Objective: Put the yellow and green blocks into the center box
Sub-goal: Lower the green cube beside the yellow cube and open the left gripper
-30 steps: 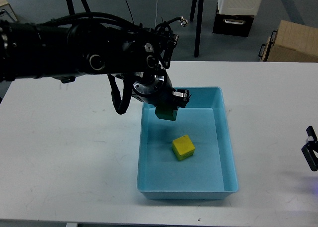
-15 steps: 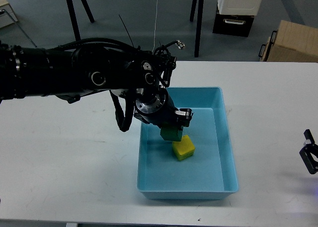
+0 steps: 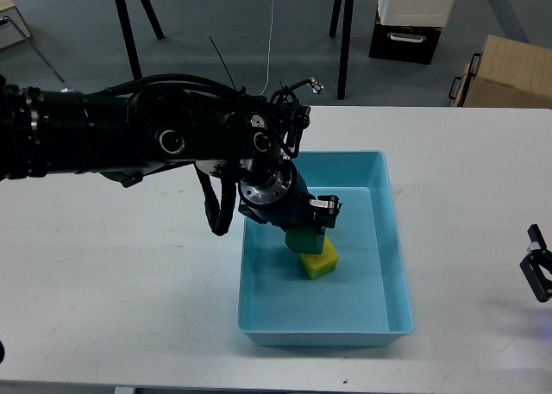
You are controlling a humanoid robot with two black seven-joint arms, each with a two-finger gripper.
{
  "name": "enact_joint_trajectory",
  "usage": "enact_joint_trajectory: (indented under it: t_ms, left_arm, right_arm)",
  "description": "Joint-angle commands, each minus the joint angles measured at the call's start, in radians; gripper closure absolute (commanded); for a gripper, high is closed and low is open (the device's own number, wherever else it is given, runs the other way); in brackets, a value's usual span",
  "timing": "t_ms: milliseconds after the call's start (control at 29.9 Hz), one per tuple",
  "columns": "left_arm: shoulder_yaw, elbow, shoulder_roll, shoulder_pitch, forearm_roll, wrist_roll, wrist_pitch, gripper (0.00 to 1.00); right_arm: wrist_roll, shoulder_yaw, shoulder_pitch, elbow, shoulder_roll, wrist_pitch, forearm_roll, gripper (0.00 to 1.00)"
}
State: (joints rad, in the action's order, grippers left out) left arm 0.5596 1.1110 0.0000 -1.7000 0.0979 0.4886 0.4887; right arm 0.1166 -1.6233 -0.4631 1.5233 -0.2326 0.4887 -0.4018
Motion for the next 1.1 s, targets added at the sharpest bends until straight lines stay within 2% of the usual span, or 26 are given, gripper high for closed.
enact_joint_trajectory:
  t_ms: [0,167,301,434,468,535,568,601,635,802,869,1002,1036,1069]
  left_arm:
    - [-0.029,-0.014,0.000,0.000,-0.001,0.000,0.000,0.29]
    - [-0.056,-0.079,0.000,0.002,-0.001,0.000,0.000,0.21]
    - [-0.053,-0.080,0.000,0.032,-0.001,-0.001,0.000,0.14]
    - [-0.052,-0.082,0.000,0.043,-0.001,-0.002,0.000,0.15]
    - [-0.052,-0.080,0.000,0.043,0.000,-0.005,0.000,0.17]
    - [-0.052,-0.073,0.000,0.042,0.000,-0.034,0.000,0.30]
    - [-0.052,-0.071,0.000,0.040,0.002,-0.063,0.000,0.40]
    - [-0.052,-0.071,0.000,0.037,0.006,-0.102,0.000,0.57]
    - [-0.052,-0.071,0.000,0.036,0.013,-0.122,0.000,0.71]
    - [-0.055,-0.068,0.000,0.014,0.094,-0.125,0.000,0.77]
    - [-0.063,-0.068,0.000,0.013,0.126,-0.122,0.000,1.00]
    - [-0.101,-0.069,0.000,0.014,0.129,-0.124,0.000,1.00]
    - [-0.105,-0.069,0.000,0.016,0.128,-0.124,0.000,0.96]
    - [-0.107,-0.074,0.000,0.016,0.125,-0.125,0.000,0.85]
  right_arm:
    - [0.000,0.000,0.000,0.000,-0.001,0.000,0.000,0.01]
    - [0.000,-0.003,0.000,0.001,-0.001,0.000,0.014,0.01]
    - [0.000,-0.007,-0.002,0.001,-0.004,0.000,0.018,0.01]
    - [0.000,-0.006,-0.011,0.001,-0.005,0.000,0.018,0.01]
    - [0.000,-0.006,-0.011,0.001,-0.005,0.000,0.018,0.01]
    - [0.000,-0.006,-0.011,0.001,-0.005,0.000,0.018,0.01]
    - [0.000,-0.004,-0.011,0.001,-0.004,0.000,0.020,0.01]
    - [0.000,-0.004,-0.011,0.001,-0.004,0.000,0.020,0.01]
    - [0.000,-0.004,-0.011,0.001,-0.005,0.000,0.020,0.01]
    - [0.000,-0.006,-0.011,0.001,-0.005,0.000,0.020,0.01]
    - [0.000,-0.006,-0.011,0.001,-0.005,0.000,0.020,0.01]
    - [-0.002,-0.007,-0.017,0.001,-0.007,0.000,0.023,0.01]
    - [-0.002,-0.009,-0.019,0.001,-0.007,0.000,0.023,0.01]
    - [-0.002,-0.010,-0.022,0.001,-0.005,0.000,0.023,0.01]
